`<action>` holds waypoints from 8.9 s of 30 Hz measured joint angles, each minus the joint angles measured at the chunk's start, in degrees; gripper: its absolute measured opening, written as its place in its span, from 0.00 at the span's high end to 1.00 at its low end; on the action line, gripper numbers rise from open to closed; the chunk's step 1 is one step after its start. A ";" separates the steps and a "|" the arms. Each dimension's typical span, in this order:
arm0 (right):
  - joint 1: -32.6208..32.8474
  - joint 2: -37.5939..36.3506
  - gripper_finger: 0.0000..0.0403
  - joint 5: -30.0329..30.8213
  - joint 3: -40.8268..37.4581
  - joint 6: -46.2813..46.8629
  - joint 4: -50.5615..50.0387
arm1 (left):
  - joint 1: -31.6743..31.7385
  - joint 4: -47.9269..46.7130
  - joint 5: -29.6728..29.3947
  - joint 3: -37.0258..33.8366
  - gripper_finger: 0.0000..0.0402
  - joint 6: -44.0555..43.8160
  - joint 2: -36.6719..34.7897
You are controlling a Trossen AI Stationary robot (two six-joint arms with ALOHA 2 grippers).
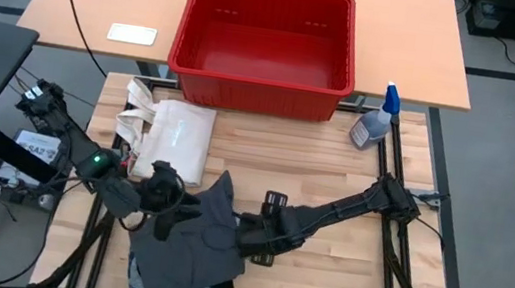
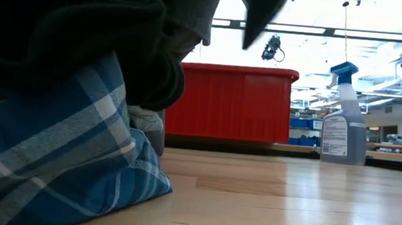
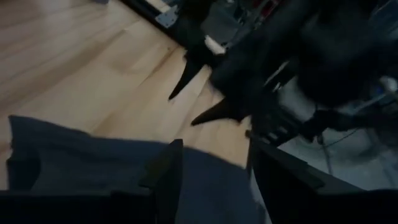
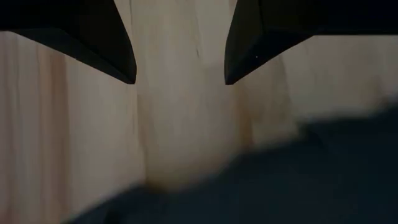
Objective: Sort clothes
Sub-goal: Put the stacked clothes into the red bin
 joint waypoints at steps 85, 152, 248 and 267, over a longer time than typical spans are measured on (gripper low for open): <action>-7.49 -16.57 0.48 -7.77 -44.09 15.66 55.28 | -2.05 -11.36 27.71 2.51 0.52 -4.66 9.40; 1.38 -11.08 0.51 -6.38 -37.47 5.13 83.07 | -7.10 -14.85 21.45 2.40 0.52 0.96 18.23; -0.86 -7.02 0.51 -13.41 -31.05 3.68 83.64 | -10.02 -13.33 22.74 11.89 0.55 -15.17 14.78; -0.92 -6.29 0.51 -24.10 -31.05 4.30 76.46 | -11.01 -0.94 18.60 11.96 0.52 -25.06 25.47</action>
